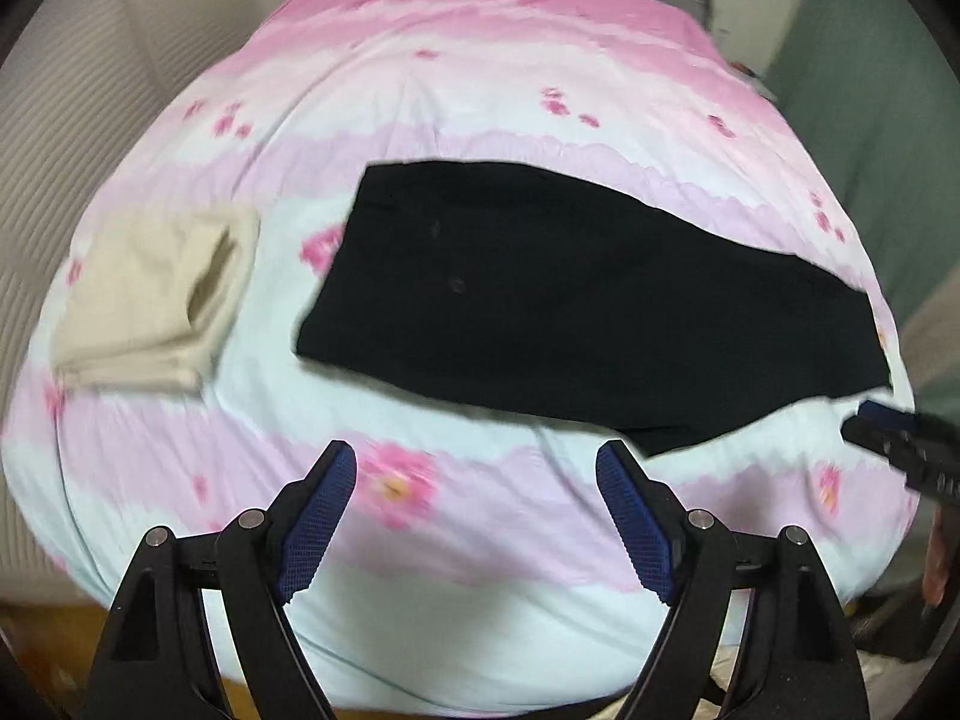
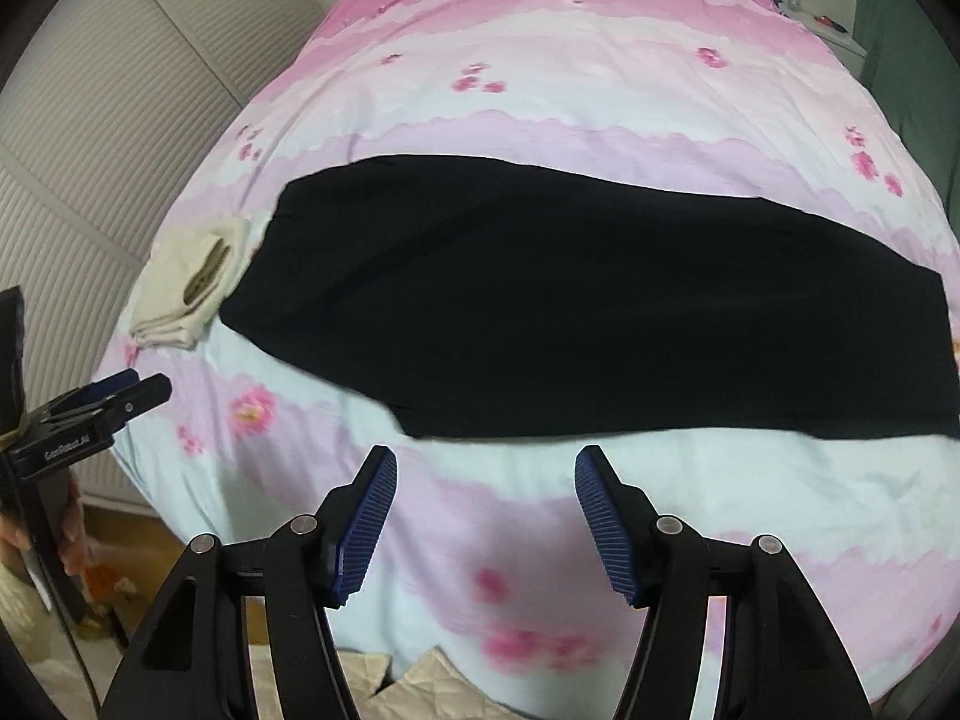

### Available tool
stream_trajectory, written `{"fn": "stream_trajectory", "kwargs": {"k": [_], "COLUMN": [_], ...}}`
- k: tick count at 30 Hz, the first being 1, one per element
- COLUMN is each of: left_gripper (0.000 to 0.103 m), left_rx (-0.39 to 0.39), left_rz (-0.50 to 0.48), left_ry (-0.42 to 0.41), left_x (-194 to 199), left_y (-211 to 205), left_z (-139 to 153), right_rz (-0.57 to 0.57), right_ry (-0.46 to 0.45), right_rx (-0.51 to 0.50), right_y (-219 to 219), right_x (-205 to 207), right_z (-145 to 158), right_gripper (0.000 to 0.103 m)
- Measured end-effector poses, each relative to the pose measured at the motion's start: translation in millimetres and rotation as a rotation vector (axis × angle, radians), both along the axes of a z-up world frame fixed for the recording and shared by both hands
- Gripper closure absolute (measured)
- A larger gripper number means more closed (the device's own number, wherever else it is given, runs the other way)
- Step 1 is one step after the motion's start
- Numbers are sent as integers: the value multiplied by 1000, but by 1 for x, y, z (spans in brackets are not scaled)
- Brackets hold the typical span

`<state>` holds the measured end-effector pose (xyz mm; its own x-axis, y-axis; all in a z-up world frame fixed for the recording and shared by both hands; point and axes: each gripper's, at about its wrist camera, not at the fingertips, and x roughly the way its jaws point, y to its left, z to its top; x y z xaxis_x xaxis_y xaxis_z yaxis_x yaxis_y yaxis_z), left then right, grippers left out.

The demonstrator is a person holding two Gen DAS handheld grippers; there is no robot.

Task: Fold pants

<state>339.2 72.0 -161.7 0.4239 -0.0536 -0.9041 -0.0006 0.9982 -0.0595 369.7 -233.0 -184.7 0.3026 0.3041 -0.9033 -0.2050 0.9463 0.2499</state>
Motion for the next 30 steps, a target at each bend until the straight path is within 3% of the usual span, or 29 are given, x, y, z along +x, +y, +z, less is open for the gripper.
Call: {"fn": "stream_trajectory", "kwargs": {"k": [7, 13, 16, 19, 22, 26, 30], "left_gripper": [21, 22, 28, 33, 46, 50, 54], "left_rx": [-72, -167, -212, -302, -382, -408, -375], "left_rz": [-176, -220, -227, -229, -231, -224, -248], "left_ry": [-51, -66, -52, -27, 8, 50, 107], "left_x": [35, 84, 118, 150, 183, 219, 249], "left_y": [74, 125, 144, 156, 165, 165, 155], "left_z": [-4, -14, -29, -45, -64, -89, -119], "right_rz": [-96, -87, -79, -66, -65, -67, -69], "right_ry": [-2, 5, 0, 16, 29, 56, 75], "right_rx": [-3, -14, -42, -56, -72, -74, -89], "right_y": [91, 160, 182, 201, 215, 224, 236], "right_x": [-12, -5, 8, 27, 49, 69, 89], "right_z": [1, 2, 3, 1, -2, -8, -22], "right_gripper": [40, 40, 40, 40, 40, 40, 40]}}
